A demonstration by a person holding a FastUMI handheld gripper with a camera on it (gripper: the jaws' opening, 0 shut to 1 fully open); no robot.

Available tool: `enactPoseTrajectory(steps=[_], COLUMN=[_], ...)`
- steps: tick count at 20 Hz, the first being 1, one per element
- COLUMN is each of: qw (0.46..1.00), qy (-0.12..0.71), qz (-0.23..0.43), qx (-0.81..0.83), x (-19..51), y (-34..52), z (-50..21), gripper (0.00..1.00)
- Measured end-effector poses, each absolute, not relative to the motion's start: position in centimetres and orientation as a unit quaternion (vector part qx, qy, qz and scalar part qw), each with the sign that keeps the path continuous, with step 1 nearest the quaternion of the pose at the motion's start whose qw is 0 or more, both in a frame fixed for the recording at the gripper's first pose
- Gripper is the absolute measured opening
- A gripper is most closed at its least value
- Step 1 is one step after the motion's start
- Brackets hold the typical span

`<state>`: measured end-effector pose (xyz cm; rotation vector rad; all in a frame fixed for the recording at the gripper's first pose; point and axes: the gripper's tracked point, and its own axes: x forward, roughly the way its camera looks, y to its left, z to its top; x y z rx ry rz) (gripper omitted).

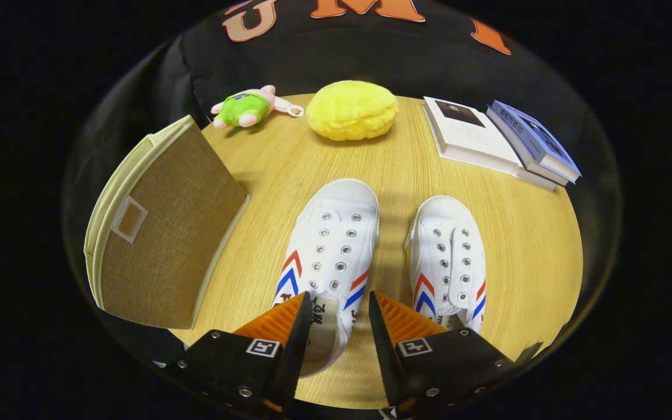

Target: Open the storage box then place both shoes into the box .Put the left shoe in first, then the right shoe, with the right side of both shoes facing outward in a uniform manner.

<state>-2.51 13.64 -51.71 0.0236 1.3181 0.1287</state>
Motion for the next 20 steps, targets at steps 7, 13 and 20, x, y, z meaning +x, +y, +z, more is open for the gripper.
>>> enactPoseTrajectory(steps=[7,13,20], qw=[0.778,0.784,0.805], qy=[0.62,0.606,0.564], qz=[0.053,0.039,0.076], qx=[0.09,0.13,0.17], x=[-2.3,-1.7,0.7], y=[14.5,14.4,18.2], z=[-53.1,-52.0,-45.2], gripper=[0.38,0.05,0.05])
